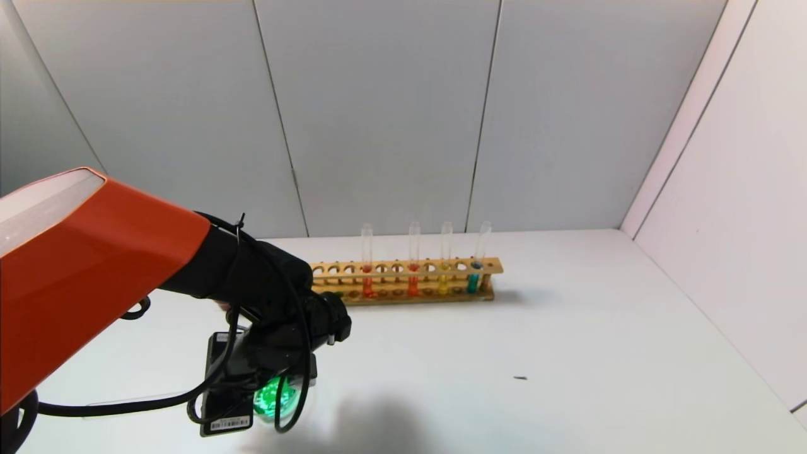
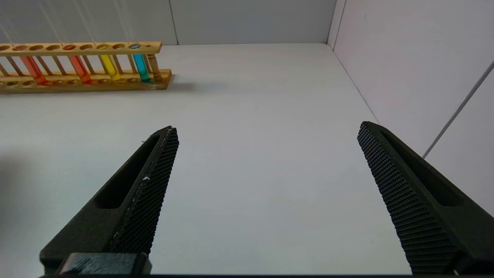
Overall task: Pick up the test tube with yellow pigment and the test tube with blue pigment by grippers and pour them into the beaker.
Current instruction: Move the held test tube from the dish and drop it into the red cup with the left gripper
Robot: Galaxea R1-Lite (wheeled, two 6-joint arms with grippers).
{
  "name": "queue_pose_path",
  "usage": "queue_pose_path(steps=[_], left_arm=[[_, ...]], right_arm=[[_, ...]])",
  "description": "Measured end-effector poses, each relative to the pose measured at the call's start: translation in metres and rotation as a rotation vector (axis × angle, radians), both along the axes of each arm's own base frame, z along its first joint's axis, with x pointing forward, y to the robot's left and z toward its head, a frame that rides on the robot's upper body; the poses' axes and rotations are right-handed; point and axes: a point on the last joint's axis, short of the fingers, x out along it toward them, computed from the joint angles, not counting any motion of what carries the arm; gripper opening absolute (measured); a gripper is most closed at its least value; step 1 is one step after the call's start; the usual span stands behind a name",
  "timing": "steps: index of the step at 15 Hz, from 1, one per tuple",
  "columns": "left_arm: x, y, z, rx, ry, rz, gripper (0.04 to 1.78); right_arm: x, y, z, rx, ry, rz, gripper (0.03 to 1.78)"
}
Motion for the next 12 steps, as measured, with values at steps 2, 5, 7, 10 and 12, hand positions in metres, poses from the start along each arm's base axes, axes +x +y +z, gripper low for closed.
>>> queue_pose_path(steps=[2, 5, 7, 10, 12], left_arm=[[-0.0006, 0.0000, 0.0004, 0.002, 0.001, 0.000, 0.32], [-0.0005, -0.0001, 0.0006, 0.001, 0.000, -0.001, 0.31], [-0.0004, -0.0002, 0.0007, 0.001, -0.001, 0.000, 0.31], [0.0002, -0.0006, 0.0010, -0.007, -0.019, 0.010, 0.31], [0.0006, -0.0008, 0.0064, -0.037, -0.070, 0.048, 0.31]], right_arm=[[0.0000, 0.0000, 0.0000, 0.000, 0.000, 0.000, 1.70], [0.0000, 0.0000, 0.0000, 0.000, 0.000, 0.000, 1.70], [0.0000, 0.0000, 0.0000, 0.000, 0.000, 0.000, 1.70], [0.0000, 0.0000, 0.0000, 0.000, 0.000, 0.000, 1.70], [0.0000, 0.0000, 0.0000, 0.000, 0.000, 0.000, 1.70]])
